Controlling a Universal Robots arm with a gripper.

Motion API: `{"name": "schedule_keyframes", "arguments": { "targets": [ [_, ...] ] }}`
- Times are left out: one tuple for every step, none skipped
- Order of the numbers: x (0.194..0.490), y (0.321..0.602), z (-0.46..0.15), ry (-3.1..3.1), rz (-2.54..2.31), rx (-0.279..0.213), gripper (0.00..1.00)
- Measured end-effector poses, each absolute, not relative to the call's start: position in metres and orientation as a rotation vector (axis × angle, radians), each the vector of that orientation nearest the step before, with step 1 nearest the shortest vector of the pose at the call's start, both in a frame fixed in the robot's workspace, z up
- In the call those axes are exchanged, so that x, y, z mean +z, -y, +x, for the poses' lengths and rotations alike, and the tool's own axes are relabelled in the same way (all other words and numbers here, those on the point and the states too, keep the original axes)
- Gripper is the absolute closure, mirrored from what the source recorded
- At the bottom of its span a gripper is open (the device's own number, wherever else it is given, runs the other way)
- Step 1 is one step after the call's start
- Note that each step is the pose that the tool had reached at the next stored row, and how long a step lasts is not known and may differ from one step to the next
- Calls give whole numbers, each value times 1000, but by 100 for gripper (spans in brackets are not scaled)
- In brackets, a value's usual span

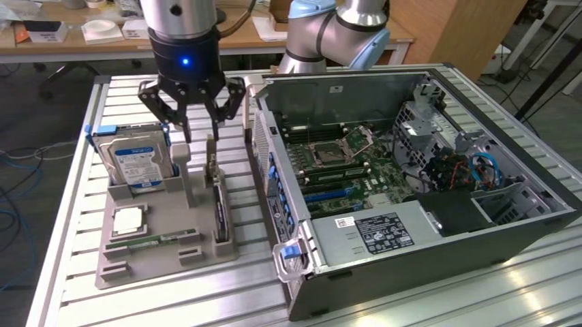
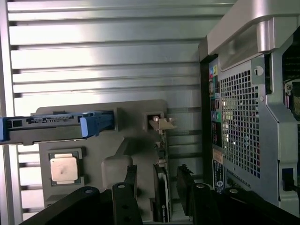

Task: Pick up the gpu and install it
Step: 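Pick up the gpu and move the gpu toward the slot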

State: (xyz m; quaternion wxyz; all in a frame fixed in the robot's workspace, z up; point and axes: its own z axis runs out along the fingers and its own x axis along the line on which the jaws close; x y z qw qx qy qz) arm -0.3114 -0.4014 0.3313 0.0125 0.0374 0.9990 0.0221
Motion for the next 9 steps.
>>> {"name": "schedule_keyframes", "arguments": {
  "targets": [
    [331, 401, -311, -3114, 117, 69, 53],
    [331, 401, -311, -3114, 117, 69, 53],
    [330, 401, -311, -3114, 117, 69, 53],
    [330, 401, -311, -3114, 117, 69, 53],
    [330, 401, -311, -3114, 117, 69, 53],
    [330, 401, -310, -3114, 117, 69, 53],
    [329, 401, -310, -3114, 117, 69, 53],
    [329, 401, -310, -3114, 117, 69, 53],
    [329, 401, -310, -3114, 117, 69, 53]
  ]
}}
